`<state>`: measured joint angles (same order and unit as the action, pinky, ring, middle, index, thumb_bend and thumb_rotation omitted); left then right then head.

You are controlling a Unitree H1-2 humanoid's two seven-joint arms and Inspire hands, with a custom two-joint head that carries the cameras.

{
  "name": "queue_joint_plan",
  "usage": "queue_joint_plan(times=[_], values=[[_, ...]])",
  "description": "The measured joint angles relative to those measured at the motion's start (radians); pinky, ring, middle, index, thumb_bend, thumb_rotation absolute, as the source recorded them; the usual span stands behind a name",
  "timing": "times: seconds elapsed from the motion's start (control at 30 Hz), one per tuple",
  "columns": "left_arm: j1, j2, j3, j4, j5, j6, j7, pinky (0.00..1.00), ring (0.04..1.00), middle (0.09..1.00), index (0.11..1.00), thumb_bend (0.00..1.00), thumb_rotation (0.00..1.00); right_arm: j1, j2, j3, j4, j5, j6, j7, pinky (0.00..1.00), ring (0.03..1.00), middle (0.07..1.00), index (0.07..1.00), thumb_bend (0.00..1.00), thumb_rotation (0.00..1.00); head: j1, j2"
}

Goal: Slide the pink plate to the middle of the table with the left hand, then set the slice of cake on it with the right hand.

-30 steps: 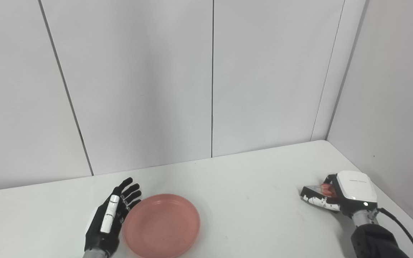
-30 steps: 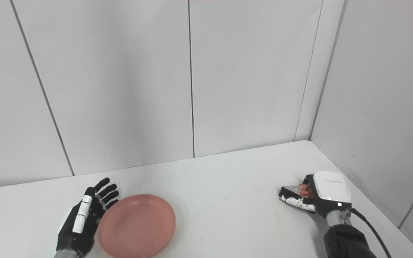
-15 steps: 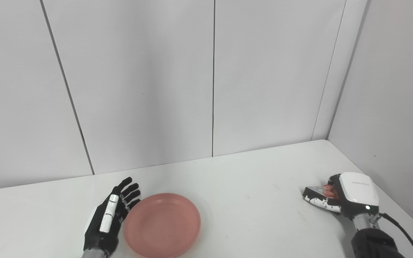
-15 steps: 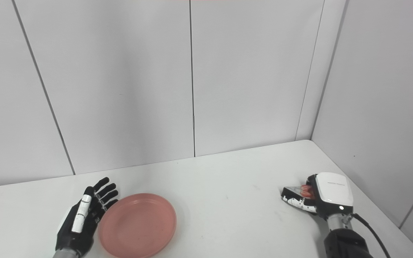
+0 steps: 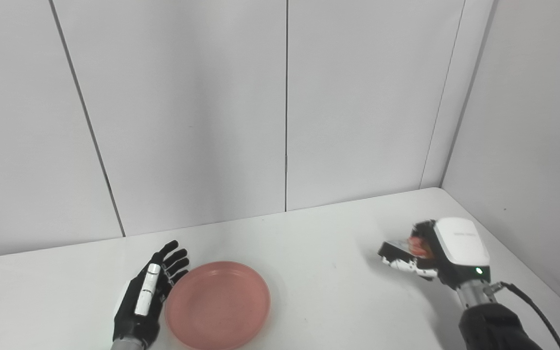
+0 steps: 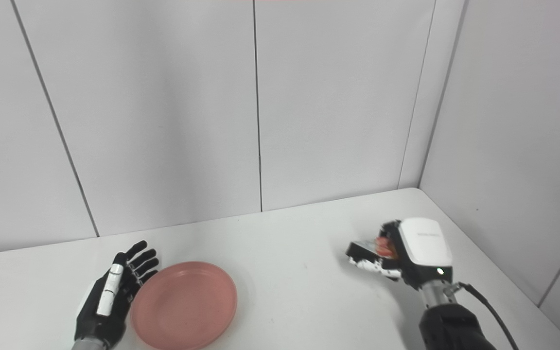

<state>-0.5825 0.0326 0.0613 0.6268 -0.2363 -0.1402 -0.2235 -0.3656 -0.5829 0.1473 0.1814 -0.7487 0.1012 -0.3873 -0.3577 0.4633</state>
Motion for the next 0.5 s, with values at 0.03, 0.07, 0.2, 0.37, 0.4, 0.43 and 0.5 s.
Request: queue_joint_plan(times=[0.03, 0.07, 0.2, 0.37, 0.4, 0.43, 0.5], values=[[0.004, -0.007, -0.002, -0.009, 0.008, 0.001, 0.008, 0.79, 0.82, 0.808, 0.789, 0.71, 0.79, -0.01, 0.0, 0.0, -0.025, -0.003, -0.001, 0.016, 0.1, 0.153, 0.221, 0.26, 0.59, 0.65, 0.0, 0.0], [0.008, -0.013, -0.005, -0.013, 0.015, 0.001, 0.011, 0.79, 0.813, 0.804, 0.786, 0.71, 0.79, -0.02, 0.001, 0.003, -0.04, -0.007, -0.002, 0.025, 0.11, 0.161, 0.231, 0.277, 0.59, 0.64, 0.005, 0.0], [0.014, -0.023, -0.017, -0.023, 0.039, 0.001, 0.035, 0.79, 0.813, 0.811, 0.794, 0.7, 0.8, -0.059, 0.009, 0.017, -0.095, -0.015, -0.031, 0.071, 0.11, 0.154, 0.221, 0.267, 0.6, 0.63, 0.095, 0.009], [0.014, -0.051, -0.029, -0.026, 0.061, 0.001, 0.062, 0.78, 0.825, 0.818, 0.806, 0.7, 0.8, -0.102, 0.031, 0.033, -0.068, -0.017, -0.112, 0.081, 0.1, 0.144, 0.212, 0.257, 0.62, 0.6, 0.212, 0.003], [0.014, -0.056, -0.032, -0.026, 0.062, 0.001, 0.064, 0.78, 0.827, 0.821, 0.805, 0.7, 0.8, -0.109, 0.038, 0.038, -0.057, -0.018, -0.121, 0.081, 0.1, 0.147, 0.215, 0.262, 0.61, 0.6, 0.212, 0.003], [0.014, -0.062, -0.035, -0.026, 0.065, 0.0, 0.066, 0.78, 0.828, 0.822, 0.805, 0.7, 0.8, -0.112, 0.045, 0.042, -0.049, -0.018, -0.131, 0.085, 0.1, 0.148, 0.217, 0.264, 0.61, 0.6, 0.247, 0.003], [0.014, -0.072, -0.038, -0.027, 0.079, -0.001, 0.077, 0.79, 0.83, 0.826, 0.805, 0.69, 0.81, -0.115, 0.056, 0.051, -0.037, -0.019, -0.155, 0.091, 0.1, 0.149, 0.218, 0.271, 0.58, 0.63, 0.278, 0.005]])
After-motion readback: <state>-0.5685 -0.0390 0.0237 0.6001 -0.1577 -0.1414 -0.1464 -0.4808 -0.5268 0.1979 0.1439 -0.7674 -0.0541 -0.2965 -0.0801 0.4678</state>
